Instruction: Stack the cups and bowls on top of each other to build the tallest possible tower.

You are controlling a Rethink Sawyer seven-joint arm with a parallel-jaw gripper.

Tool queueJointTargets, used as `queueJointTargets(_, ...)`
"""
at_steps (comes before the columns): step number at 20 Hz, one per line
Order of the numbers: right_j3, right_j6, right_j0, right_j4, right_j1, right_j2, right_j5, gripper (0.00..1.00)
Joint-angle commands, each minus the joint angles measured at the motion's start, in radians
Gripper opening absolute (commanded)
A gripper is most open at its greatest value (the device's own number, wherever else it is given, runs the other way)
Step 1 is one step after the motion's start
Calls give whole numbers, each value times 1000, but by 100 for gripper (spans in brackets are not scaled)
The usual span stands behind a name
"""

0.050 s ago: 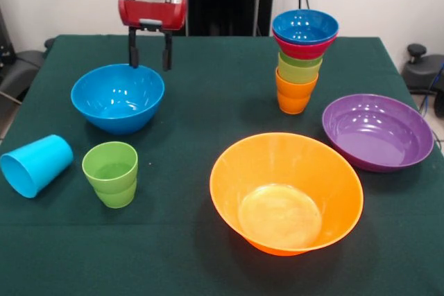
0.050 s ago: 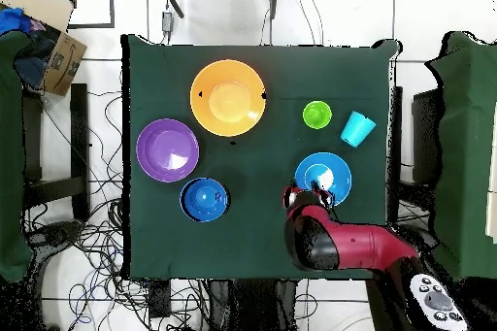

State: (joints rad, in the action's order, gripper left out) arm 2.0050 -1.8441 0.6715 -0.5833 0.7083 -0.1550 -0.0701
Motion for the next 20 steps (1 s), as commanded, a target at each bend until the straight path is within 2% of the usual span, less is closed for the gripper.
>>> queueJointTargets(1, -77, -47, -68, -42, -79, -45, 21, 100)
queueJointTargets(5, -102, -51, -110, -38, -95, 7, 18, 100)
queueJointTargets(16, -151, -78, -215, -30, -174, 153, -77, 100)
queueJointTargets(20, -157, -76, -220, -33, -180, 173, -84, 100)
